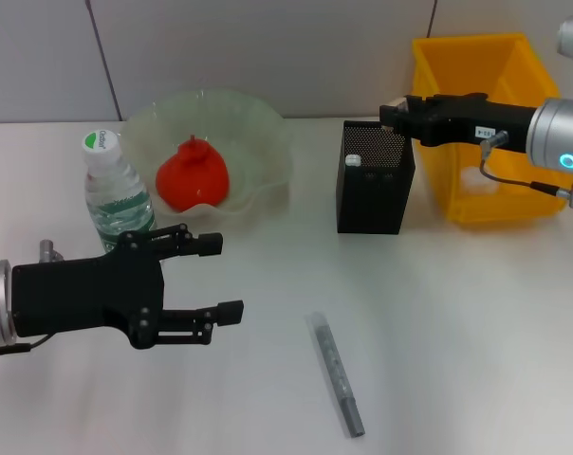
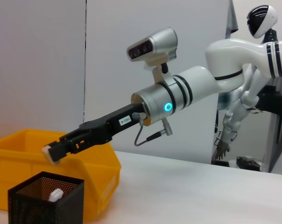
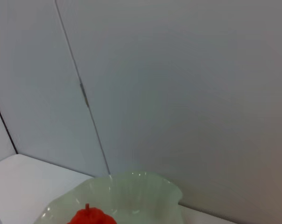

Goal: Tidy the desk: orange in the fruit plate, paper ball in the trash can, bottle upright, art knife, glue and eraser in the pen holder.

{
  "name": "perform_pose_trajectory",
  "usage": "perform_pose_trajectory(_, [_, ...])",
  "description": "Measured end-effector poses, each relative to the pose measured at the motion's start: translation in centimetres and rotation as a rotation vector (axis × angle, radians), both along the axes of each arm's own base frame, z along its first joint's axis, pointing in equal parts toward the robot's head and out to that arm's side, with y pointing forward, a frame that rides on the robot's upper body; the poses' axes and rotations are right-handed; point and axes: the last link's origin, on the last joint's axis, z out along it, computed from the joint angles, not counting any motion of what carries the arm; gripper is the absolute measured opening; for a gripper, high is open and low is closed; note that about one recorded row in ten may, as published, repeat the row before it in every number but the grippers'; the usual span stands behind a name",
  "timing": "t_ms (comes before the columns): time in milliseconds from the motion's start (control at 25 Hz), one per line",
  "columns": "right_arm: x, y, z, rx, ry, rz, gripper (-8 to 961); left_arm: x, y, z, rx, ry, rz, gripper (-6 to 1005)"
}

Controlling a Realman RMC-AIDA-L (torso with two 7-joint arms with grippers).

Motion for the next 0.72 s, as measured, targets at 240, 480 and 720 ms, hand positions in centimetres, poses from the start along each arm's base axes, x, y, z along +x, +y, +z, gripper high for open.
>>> perform_pose_trajectory(240, [-0.26, 0.15, -0.3, -0.007, -0.005, 0.005, 447, -0.04, -0.16, -0.11, -0.008, 0.002, -0.002, 846])
perform_pose_trajectory(480, [-0.37, 0.24, -0.61, -0.013, -0.026, 0.009, 452, -0.08, -0.29, -0.11, -0.012, 0.0, -0.003, 846])
perform_pose_trajectory(720, [-0.38, 0.28, -0.64, -0.013, -0.028, 0.009, 570, -0.15, -0.38, -0.1, -0.012, -0.002, 0.0, 846])
